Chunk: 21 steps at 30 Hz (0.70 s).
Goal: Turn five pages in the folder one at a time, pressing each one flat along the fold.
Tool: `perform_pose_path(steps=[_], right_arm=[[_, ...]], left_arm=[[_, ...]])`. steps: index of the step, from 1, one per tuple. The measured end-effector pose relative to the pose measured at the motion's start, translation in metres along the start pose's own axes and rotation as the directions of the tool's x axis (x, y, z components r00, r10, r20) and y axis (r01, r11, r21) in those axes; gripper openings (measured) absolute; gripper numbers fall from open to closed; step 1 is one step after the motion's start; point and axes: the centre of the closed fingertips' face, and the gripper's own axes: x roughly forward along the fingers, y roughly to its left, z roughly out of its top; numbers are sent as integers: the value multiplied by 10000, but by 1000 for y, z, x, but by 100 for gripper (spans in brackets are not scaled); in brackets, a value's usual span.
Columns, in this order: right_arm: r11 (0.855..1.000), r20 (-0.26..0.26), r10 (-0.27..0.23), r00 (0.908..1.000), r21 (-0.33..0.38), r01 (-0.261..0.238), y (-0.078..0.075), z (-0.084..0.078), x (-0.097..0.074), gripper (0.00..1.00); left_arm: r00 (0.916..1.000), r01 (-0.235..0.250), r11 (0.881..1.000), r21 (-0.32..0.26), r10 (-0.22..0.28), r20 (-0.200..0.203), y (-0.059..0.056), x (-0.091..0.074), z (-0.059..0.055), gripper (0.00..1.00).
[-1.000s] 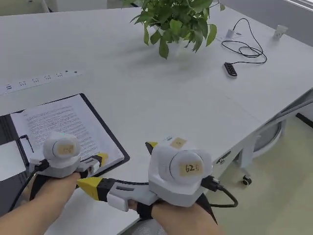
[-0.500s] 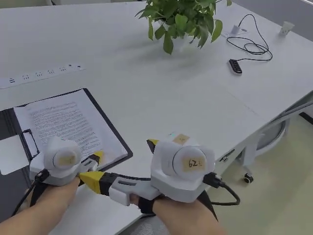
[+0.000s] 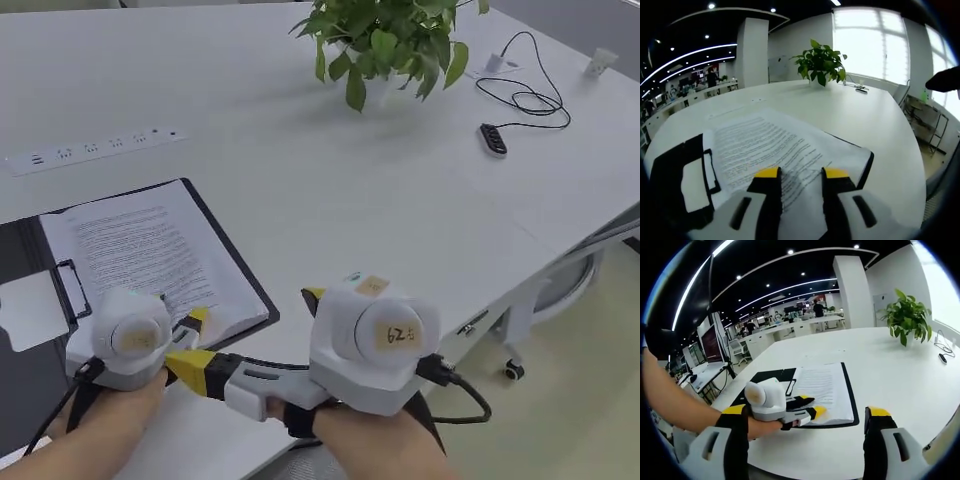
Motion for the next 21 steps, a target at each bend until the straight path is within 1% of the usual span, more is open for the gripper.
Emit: perform_pose_path(steps=[1, 2, 3, 4, 6, 11, 16, 20, 21], right_arm=[[10000, -24, 6, 10000, 0, -6, 0, -1, 1, 96], [10000, -44, 18, 10000, 6, -18, 0, -1, 2, 96], [10000, -55, 37, 10000, 13, -37, 0, -2, 3, 96], [10000, -47, 52, 10000, 22, -52, 0, -2, 4, 96], [9999, -110, 97, 9999, 61, -96, 0, -2, 8, 95], [9996, -197, 161, 9997, 223, -156, -2, -4, 22, 92], [9987, -422, 86, 9991, 512, -64, -13, -8, 41, 84], [9941, -649, -69, 9979, 1072, 139, -25, -13, 55, 79], [9917, -793, -108, 9968, 1266, 208, -30, -16, 60, 78]], left_arm=[[10000, 35, 9999, -114, -35, 7, -1, -1, 0, 29], [10000, -1, 9999, -173, 1, -23, 0, -1, -1, 25], [9999, -118, 9996, -273, 120, 71, 4, -2, 1, 22], [9999, -116, 9984, -560, 117, 14, 7, -3, -1, 18], [10000, -57, 9988, -493, 58, 14, 6, -2, -1, 17], [10000, -19, 9974, -725, 22, 32, 5, -3, -1, 16], [10000, 13, 9960, -897, -8, 54, 3, -4, -1, 13], [10000, 29, 9955, -947, -22, 71, 3, -4, -1, 13], [10000, 30, 9954, -952, -24, 64, 3, -4, -2, 13]])
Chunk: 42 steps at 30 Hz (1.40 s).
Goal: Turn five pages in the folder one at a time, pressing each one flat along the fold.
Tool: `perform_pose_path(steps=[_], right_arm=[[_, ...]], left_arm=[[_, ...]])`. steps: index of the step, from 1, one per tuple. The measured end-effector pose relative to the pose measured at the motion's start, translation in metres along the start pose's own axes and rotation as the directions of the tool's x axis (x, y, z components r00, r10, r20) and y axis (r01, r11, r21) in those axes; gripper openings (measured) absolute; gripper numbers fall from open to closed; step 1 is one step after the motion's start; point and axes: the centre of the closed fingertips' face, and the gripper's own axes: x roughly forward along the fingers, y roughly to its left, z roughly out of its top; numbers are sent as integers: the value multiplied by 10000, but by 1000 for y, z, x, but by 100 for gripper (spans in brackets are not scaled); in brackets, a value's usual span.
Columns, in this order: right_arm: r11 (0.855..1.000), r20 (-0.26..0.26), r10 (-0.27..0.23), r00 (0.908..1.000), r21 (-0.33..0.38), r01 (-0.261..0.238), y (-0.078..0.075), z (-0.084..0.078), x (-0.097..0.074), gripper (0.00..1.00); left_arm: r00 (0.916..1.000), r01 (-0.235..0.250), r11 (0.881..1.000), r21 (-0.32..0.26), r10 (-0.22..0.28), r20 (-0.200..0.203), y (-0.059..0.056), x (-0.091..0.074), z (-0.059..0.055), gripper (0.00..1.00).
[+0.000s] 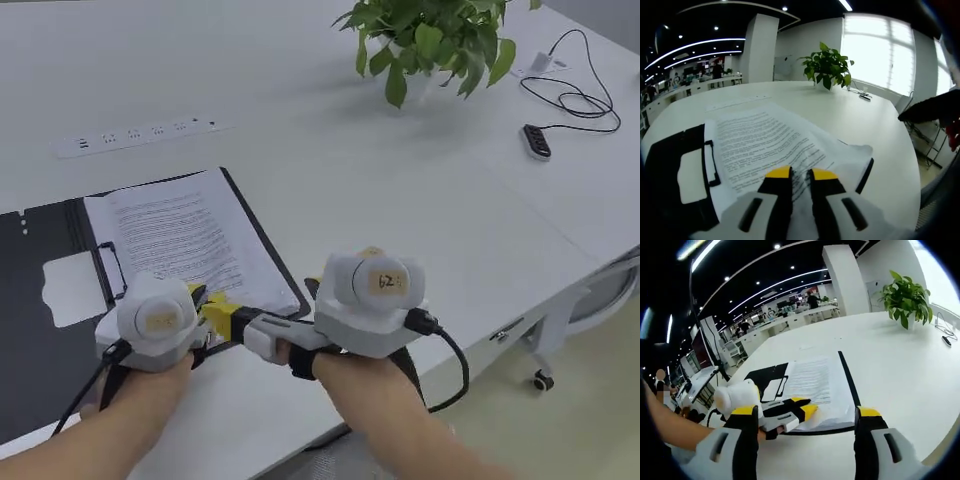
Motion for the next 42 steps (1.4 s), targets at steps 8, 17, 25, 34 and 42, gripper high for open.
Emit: perform_pose_path(steps=[8, 17, 25, 34, 42], right_arm=[[9994, -608, -294, 9977, 142, 303, -28, -13, 22, 62], [9978, -1120, -351, 9931, 513, 411, -44, -28, 33, 44], [9962, -1355, -327, 9902, 760, 433, -51, -32, 44, 38], [9919, -1635, -523, 9852, 1058, 702, -61, -38, 52, 21], [9863, -1647, -806, 9831, 1291, 1025, -71, -38, 52, 2]], left_arm=[[10000, -53, 9999, -136, 53, 11, 0, 0, 0, 13], [9999, -126, 9998, -136, 127, 77, 0, 0, 0, 12], [9998, -157, 9998, -158, 159, 107, 0, 0, 0, 12], [9998, -156, 9997, -167, 159, 141, 0, 0, 0, 12], [9997, -176, 9996, -210, 180, 150, -1, -1, 0, 12]])
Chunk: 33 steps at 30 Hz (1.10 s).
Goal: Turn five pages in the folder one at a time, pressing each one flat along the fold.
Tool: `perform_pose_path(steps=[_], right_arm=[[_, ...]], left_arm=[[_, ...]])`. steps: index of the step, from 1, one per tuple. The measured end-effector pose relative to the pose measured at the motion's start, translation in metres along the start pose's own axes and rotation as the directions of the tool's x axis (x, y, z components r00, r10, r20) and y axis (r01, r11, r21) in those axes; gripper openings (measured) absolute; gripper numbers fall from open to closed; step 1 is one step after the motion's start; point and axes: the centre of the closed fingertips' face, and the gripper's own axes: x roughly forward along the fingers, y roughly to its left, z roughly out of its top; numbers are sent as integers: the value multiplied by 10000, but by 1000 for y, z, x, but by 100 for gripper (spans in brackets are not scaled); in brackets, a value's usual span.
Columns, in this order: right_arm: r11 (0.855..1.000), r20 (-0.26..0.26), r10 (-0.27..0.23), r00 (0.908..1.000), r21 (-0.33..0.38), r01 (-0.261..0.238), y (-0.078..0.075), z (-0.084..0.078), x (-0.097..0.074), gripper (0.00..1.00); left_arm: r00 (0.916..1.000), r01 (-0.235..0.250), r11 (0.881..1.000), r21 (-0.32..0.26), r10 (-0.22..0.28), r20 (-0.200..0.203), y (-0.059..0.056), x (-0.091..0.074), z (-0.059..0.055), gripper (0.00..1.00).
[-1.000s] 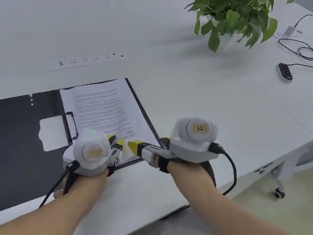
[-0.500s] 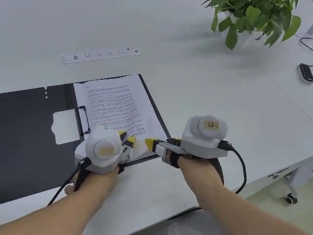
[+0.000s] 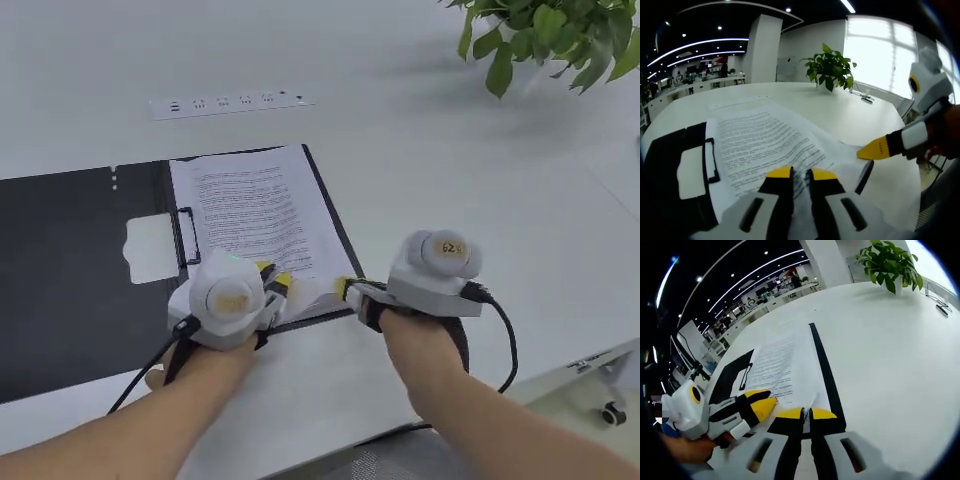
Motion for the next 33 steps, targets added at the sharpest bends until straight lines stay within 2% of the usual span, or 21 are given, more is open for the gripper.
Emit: perform_pose_path(steps=[5, 8, 10, 12, 14, 16, 18, 21, 23, 24, 26, 28, 33], right_arm=[[9996, -25, 1, 10000, 283, 0, 0, -1, -2, 0], [9968, 123, 48, 9999, 795, -58, 1, 1, -4, 0], [9964, 169, 124, 9998, 831, -138, 3, 2, -5, 0], [9975, 257, 110, 9996, 697, -128, 5, 4, -9, 0], [9938, 487, 318, 9983, 1050, -368, 8, 9, -11, 0], [9925, 574, 389, 9976, 1134, -453, 11, 12, -14, 0], [9924, 688, 487, 9964, 1094, -561, 17, 15, -18, 0], [9887, 948, 787, 9924, 1198, -898, 31, 21, -26, 0], [9863, 1117, 1016, 9885, 1182, -1148, 41, 25, -29, 0], [9834, 1227, 1205, 9851, 1211, -1354, 49, 27, -32, 0], [9791, 1397, 1526, 9784, 1131, -1688, 64, 31, -36, 0], [9743, 1538, 1850, 9706, 1003, -2016, 81, 34, -41, 0], [9595, 1704, 2613, 9501, 620, -2750, 120, 37, -47, 0]], left_arm=[[10000, 4, 10000, -1, -4, -3, 0, 0, 0, 12], [10000, 14, 10000, -25, -14, -12, 0, 0, 0, 12], [10000, 26, 10000, -92, -27, -45, 0, 0, 0, 12], [9999, 6, 9986, -532, -12, -109, 0, -1, 1, 11], [9998, 20, 9886, -1504, -51, -202, 1, -5, 2, 11], [9992, 11, 9915, -1304, -63, -393, 5, -10, 2, 9], [9987, 47, 9921, -1256, -111, -507, 6, -16, 1, 12], [9980, 64, 9932, -1160, -136, -621, 10, -32, -1, 20], [9980, 46, 9939, -1104, -116, -625, 13, -42, -1, 19], [9985, 19, 9940, -1090, -79, -549, 17, -50, 0, 17], [10000, -82, 9933, -1156, 80, -23, 24, -63, 8, 15], [9999, -155, 9917, -1277, 144, -94, 29, -79, 9, 16], [9967, -576, 9909, -1215, 642, 506, 51, -112, 22, 17]])
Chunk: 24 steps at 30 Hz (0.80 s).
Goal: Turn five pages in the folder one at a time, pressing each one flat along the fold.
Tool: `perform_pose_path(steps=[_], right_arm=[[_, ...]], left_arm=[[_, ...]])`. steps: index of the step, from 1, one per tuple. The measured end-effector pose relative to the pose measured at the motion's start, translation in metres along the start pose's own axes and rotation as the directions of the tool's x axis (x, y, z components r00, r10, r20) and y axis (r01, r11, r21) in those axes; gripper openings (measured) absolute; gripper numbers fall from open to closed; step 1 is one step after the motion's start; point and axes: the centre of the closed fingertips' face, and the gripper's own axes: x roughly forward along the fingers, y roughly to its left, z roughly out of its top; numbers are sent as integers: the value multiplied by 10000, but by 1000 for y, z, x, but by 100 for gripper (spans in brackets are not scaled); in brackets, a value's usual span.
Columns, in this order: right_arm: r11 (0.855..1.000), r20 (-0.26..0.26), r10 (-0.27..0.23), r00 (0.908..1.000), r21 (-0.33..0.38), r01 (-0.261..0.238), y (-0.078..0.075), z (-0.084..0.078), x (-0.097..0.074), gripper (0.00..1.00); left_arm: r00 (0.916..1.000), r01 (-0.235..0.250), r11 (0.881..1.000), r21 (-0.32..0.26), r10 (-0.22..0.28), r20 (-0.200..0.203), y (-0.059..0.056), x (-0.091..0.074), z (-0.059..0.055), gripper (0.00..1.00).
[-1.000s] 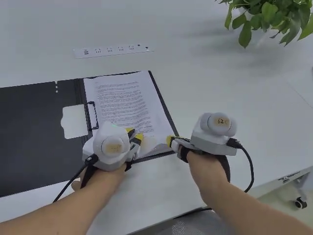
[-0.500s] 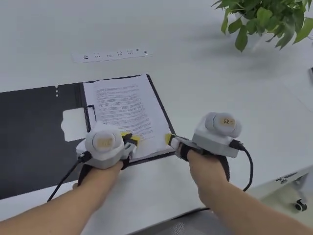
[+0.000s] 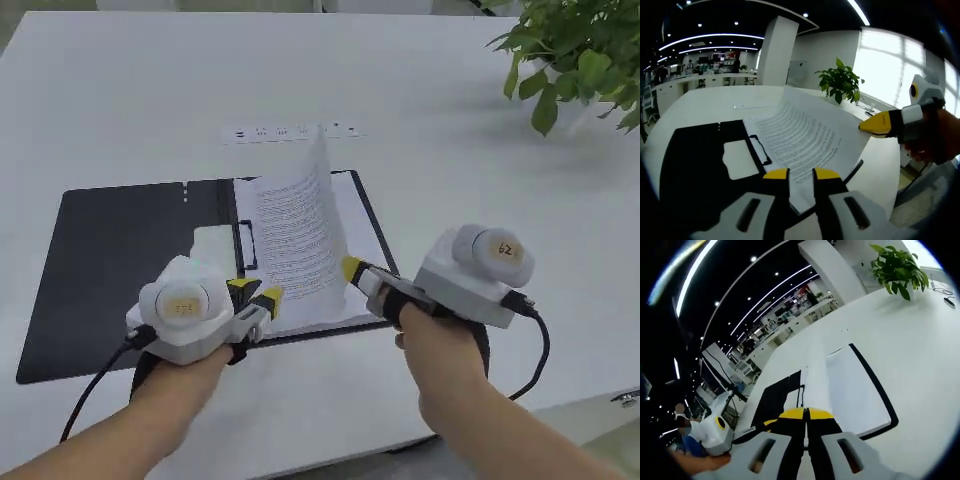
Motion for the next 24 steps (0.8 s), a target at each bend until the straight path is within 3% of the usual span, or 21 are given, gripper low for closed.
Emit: perform_pose_path(steps=[5, 11, 16, 24], right_arm=[[9975, -162, 643, 9978, -265, -647, 35, -8, 9, 0], [9899, -507, 1238, 9910, -628, -1269, 73, -24, 22, 0], [9816, -961, 1643, 9817, -826, -1724, 102, -41, 38, 0], [9748, -1999, 1654, 9658, -1154, -1908, 130, -74, 66, 0]], left_arm=[[9959, -664, 9976, -219, 676, 596, 28, -41, 17, 19], [9823, -1430, 9884, -503, 1479, 1149, 60, -84, 27, 18], [9714, -1857, 9803, -666, 1934, 1375, 77, -109, 29, 18], [9546, -2339, 9690, -799, 2445, 1700, 94, -141, 32, 18]])
